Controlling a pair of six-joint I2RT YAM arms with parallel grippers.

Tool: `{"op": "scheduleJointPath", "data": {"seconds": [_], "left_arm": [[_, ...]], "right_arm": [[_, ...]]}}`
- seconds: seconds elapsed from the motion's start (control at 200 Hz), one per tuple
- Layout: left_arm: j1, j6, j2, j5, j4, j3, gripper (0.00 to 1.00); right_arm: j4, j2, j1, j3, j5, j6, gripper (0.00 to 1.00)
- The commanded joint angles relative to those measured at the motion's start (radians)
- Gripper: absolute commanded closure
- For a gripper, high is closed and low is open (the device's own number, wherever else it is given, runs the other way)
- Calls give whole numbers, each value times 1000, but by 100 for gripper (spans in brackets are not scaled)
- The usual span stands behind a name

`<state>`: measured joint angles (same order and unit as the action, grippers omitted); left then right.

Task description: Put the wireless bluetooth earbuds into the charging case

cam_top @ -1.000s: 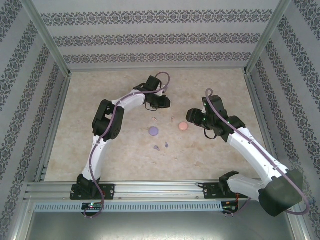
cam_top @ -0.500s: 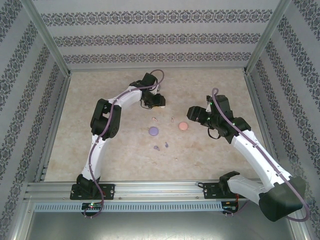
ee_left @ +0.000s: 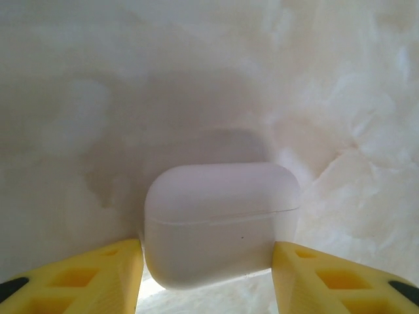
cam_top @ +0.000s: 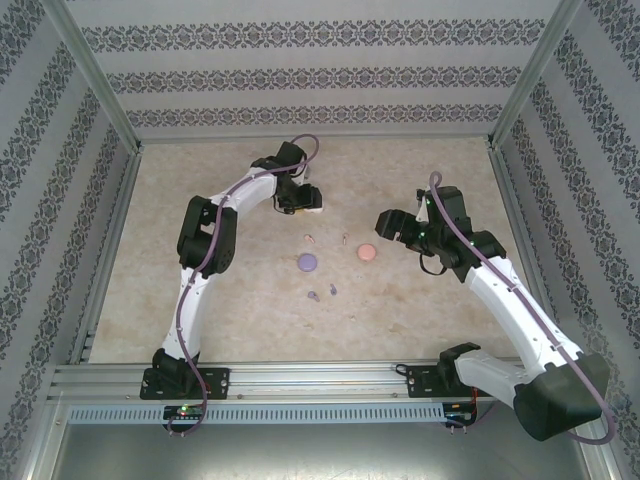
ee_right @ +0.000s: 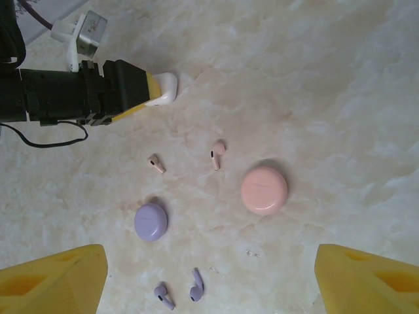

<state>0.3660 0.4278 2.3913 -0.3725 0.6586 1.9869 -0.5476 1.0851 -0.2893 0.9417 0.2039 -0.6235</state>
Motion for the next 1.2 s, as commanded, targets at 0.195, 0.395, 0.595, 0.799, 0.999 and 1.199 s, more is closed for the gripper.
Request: {"op": "scheduleJointPath", "data": {"seconds": [0.195,0.395,0.595,0.799,0.999,1.199], "left_arm": [[-49,-92,-103,131,61,-23,45],[-51,-138,-293,190,-40,-173,45],[-52,-118,-552,212,-229,-414,44],[-52,-60,-784,227,-433,-648,44],[-61,3,-982,266,-603,-840,24],[-76,78,-1097,335,-654,-929,1]], "right_arm": [[-81,46,22,76,32,48,17],[-68,74,18,77,34,87,17],[-39,167,-73,103,-12,95,19],[-29,288,-223,145,-128,41,19],[-40,462,-337,254,-191,-40,20],[-67,640,-408,373,-214,-106,21]]}}
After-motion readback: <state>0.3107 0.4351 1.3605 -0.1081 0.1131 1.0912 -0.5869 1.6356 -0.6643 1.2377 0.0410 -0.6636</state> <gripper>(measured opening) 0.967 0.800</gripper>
